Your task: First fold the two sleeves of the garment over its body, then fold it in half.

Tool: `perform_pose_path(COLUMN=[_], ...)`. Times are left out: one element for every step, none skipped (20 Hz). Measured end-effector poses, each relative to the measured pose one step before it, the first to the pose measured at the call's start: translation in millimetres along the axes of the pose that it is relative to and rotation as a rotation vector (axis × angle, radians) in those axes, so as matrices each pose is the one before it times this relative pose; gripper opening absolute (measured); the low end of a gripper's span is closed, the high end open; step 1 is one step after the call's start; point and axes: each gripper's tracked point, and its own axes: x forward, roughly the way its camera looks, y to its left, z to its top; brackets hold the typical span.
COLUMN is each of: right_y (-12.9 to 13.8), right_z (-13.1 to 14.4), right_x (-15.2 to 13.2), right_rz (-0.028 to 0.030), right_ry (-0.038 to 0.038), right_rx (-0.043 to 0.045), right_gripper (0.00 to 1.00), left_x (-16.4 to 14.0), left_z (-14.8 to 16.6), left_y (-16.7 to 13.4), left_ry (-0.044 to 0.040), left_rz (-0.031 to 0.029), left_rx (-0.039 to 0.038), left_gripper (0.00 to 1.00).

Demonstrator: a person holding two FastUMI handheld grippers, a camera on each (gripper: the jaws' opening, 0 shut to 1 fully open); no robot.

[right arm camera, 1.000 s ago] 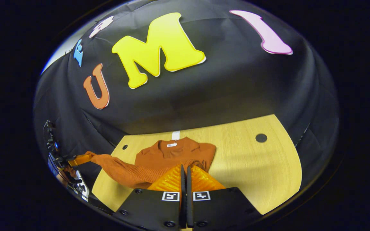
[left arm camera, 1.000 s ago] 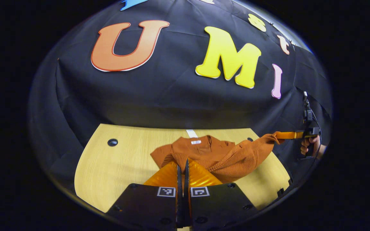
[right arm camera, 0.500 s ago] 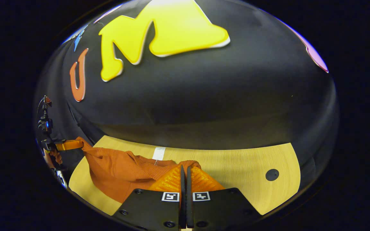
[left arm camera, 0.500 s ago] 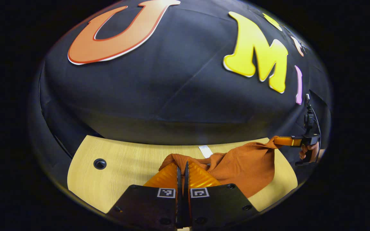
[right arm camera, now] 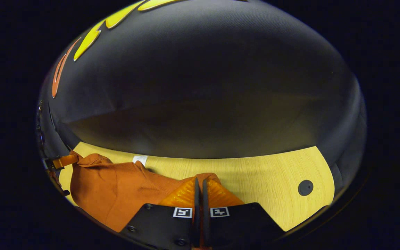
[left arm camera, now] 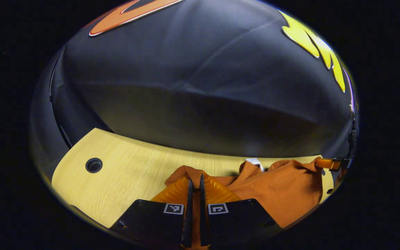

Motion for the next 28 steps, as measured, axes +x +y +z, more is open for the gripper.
perform_pose_path(right_y=[0.94, 0.14, 4.62, -6.0, -1.17, -3.04, -0.79, -1.61, 1.31, 0.49, 0.43, 0.9, 1.06, 3.34, 4.03, 4.11, 2.73, 5.07, 8.55, 8.79, 10.32, 9.6, 7.6, 7.58, 1.97, 1.93, 4.65, 1.88], right_z=[-3.74, -6.74, -2.86, -6.05, 4.54, 4.57, 9.7, 8.31, 11.31, 11.16, 14.01, 15.74, 14.42, 14.96, 14.86, 14.1, 5.34, 7.45, 8.25, 8.94, 5.97, 4.54, 3.6, 5.15, 7.69, 9.11, 13.8, 9.03], right_x=[2.07, 2.9, -6.23, -0.48, -4.0, -7.07, -12.55, -9.79, -12.38, -15.3, -16.55, -18.61, -18.15, -20.79, -19.17, -18.58, -16.08, -15.7, -17.27, -18.27, -20.01, -19.91, -19.85, -22.28, -21.67, -19.78, -23.83, -17.98], right_rz=[-0.00585, 0.00093, 0.00946, -0.0172, 0.0085, -0.00273, 0.00363, 0.00308, 0.00205, -0.00162, -0.00299, 0.00289, 0.00149, 0.00763, 0.01049, 0.01188, 0.00859, 0.01106, 0.01673, 0.0202, 0.01468, 0.00784, -0.00005, 0.00225, -0.01324, -0.01336, -0.01825, -0.01666], right_ry=[0.00825, 0.01413, 0.01622, 0.01995, -0.01071, -0.01329, -0.02005, -0.0252, -0.02644, -0.03725, -0.03957, -0.0418, -0.04255, -0.04549, -0.05027, -0.04608, -0.03413, -0.02947, -0.02433, -0.02206, -0.01952, -0.01065, -0.00412, -0.01326, -0.02296, -0.03547, -0.05246, -0.02942], right_rx=[0.01073, 0.01904, 0.02111, -0.00747, -0.00289, -0.0043, 0.00399, 0.005, -0.00289, -0.01409, -0.01721, -0.00938, -0.01008, -0.01135, -0.01242, -0.01726, -0.01762, -0.01271, -0.00942, -0.00986, 0.00091, 0.01086, 0.00804, 0.0058, -0.00479, -0.00766, -0.01797, -0.01666], right_gripper=[0.07, 0.07, 0.13, 0.29, 0.46, 0.62, 0.78, 0.94, 0.94, 0.94, 0.95, 0.95, 0.94, 0.94, 0.94, 0.94, 0.94, 0.94, 0.94, 0.94, 0.94, 0.95, 0.94, 0.96, 0.96, 0.96, 0.96, 0.95], left_x=[0.9, -2.43, -0.43, -4.89, -5.13, -5.28, -7.92, -11.95, -12.43, -14.01, -12.93, -16.75, -21.45, -20.51, -22.92, -21.22, -17.46, -20.97, -17.8, -16.1, -16.85, -18.33, -17.18, -17.27, -17.7, -16.06, -18.93, -21.36], left_z=[-3.64, -4.9, -1.3, 2.22, 6.25, 10.61, 11.46, 8.94, 7.96, 8.4, 11.47, 15.37, 14.79, 15.54, 17.46, 19.02, 20.13, 19.37, 12.81, 16.04, 15.96, 17.19, 10.19, 8.37, 6.24, 4.01, 3.98, -0.97], left_y=[-4.93, -2.14, -1.77, 1.62, 9.6, 4.96, 6.43, -0.15, -1.47, -1.28, -4.32, -3.52, -0.39, -6.83, -7.9, -9.6, -8.7, -9.78, -8.73, -7.95, -6.96, -7.18, -8.18, -8.75, -7.85, -5.21, -3.4, -4.45], left_ry=[0.01315, 0.00957, 0.01199, -0.00026, -0.01954, -0.02855, -0.02766, -0.01547, -0.0122, -0.01466, -0.03023, -0.04558, -0.04299, -0.03824, -0.04216, -0.04271, -0.05411, -0.04352, -0.04021, -0.03912, -0.04154, -0.03568, -0.02509, -0.01619, -0.0046, -0.01133, -0.01309, 0.0079], left_rz=[-0.0054, 0.00382, 0.00875, 0.01692, 0.03375, 0.0236, 0.01349, 0.0001, 0.00386, 0.01225, 0.0047, 0.00321, 0.01298, -0.00227, -0.00642, -0.01729, -0.01394, -0.00879, -0.00905, -0.009, -0.00896, -0.01014, -0.01731, -0.01915, -0.01651, -0.00666, -0.00777, -0.00819], left_rx=[-0.01695, -0.02583, -0.01467, 0.00321, 0.01604, 0.01803, 0.01194, 0.00218, -0.0001, -0.00366, -0.00295, 0.00169, 0.00658, 0.00088, -0.00482, -0.00582, -0.00086, 0.00812, 0.01416, 0.01578, 0.00994, 0.0009, -0.00932, -0.01082, -0.00272, 0.00548, 0.01987, 0.02257], left_gripper=[0.12, 0.35, 0.58, 0.81, 0.99, 0.94, 0.86, 0.98, 0.99, 0.99, 0.99, 0.99, 0.99, 0.99, 0.99, 0.99, 0.99, 0.99, 0.98, 0.98, 0.98, 0.98, 0.98, 0.98, 0.98, 0.98, 0.98, 0.98])
